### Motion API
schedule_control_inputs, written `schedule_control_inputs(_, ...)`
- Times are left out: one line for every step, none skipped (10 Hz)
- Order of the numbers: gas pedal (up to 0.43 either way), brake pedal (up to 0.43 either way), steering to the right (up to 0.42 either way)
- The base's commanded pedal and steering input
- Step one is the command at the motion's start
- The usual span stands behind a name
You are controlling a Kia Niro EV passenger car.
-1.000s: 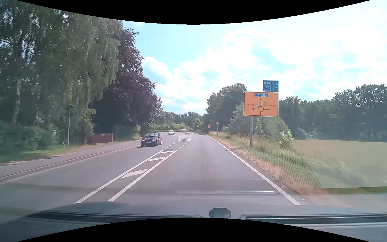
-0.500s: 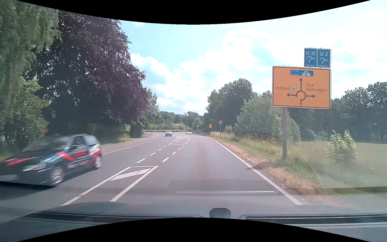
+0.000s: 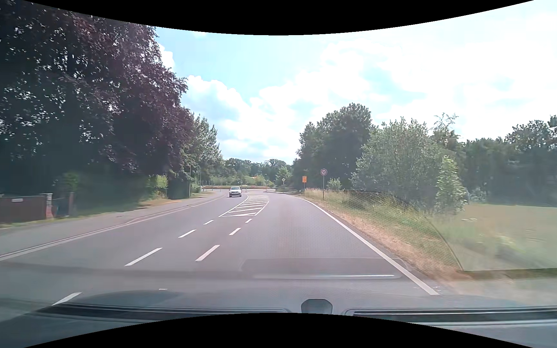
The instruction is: Follow the waypoints while adhering to traffic rules and regulations
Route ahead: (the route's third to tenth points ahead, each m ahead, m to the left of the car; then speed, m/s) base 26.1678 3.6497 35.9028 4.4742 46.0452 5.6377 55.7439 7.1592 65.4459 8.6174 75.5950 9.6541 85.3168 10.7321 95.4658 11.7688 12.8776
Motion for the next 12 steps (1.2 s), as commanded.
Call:
schedule_control_inputs(0.067, 0.0, -0.001)
schedule_control_inputs(0.059, 0.0, -0.001)
schedule_control_inputs(0.047, 0.0, -0.002)
schedule_control_inputs(0.047, 0.0, -0.002)
schedule_control_inputs(0.047, 0.0, -0.002)
schedule_control_inputs(0.047, 0.0, -0.003)
schedule_control_inputs(0.047, 0.0, -0.004)
schedule_control_inputs(0.047, 0.0, -0.006)
schedule_control_inputs(0.047, 0.0, -0.008)
schedule_control_inputs(0.047, 0.0, -0.011)
schedule_control_inputs(0.047, 0.0, -0.014)
schedule_control_inputs(0.047, 0.0, -0.015)
